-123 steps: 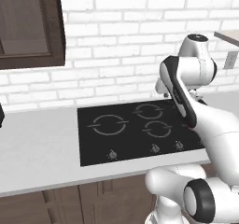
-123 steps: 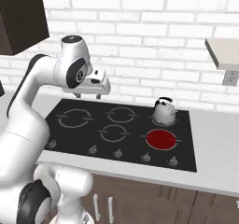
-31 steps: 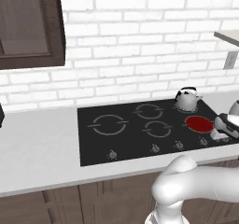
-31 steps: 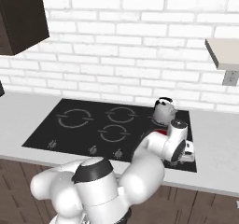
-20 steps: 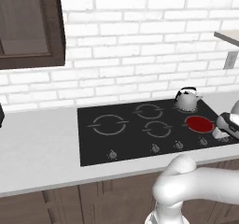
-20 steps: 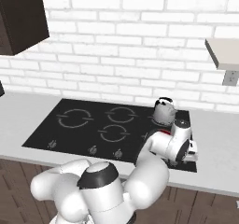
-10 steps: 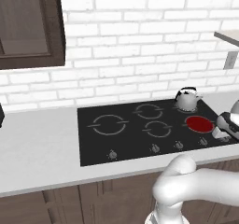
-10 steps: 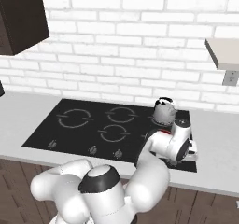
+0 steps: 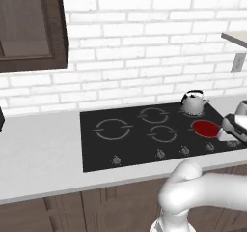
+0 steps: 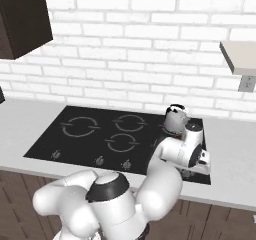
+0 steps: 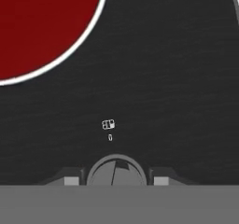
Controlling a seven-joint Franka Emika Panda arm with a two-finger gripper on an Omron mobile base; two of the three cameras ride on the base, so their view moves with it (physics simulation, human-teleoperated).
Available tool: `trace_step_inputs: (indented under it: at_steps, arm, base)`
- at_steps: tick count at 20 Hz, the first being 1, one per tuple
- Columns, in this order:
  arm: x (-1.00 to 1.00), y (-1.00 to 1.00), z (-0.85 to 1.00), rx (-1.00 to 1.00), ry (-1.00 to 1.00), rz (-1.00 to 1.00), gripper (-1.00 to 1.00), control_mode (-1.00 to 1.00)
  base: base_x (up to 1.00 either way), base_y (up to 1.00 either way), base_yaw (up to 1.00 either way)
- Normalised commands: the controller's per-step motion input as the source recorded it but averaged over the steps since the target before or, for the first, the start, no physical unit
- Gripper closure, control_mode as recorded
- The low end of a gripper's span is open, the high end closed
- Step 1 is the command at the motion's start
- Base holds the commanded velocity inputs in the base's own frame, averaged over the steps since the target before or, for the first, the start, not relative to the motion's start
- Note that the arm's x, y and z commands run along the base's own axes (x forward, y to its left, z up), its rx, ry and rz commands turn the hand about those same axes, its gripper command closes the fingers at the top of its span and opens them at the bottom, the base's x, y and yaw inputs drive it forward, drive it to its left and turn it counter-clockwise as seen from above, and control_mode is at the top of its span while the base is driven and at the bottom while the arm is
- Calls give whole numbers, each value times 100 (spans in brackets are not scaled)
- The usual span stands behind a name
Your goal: Turn off the front right burner of the stove.
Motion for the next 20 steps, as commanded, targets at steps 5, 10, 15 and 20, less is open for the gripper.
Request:
trace_step_inputs:
  at_steps: [5, 10, 15, 20]
  arm:
    - [-5, -3, 0, 7, 22, -58, 100, -100]
    - [-18, -4, 0, 9, 19, -67, 100, -100]
    - [-20, 0, -2, 7, 15, -80, 100, -100]
    - [-9, 0, -9, 3, 11, -91, 100, -100]
  base:
    - [0, 0, 0]
    - [0, 0, 0]
    - [0, 0, 0]
    - [0, 0, 0]
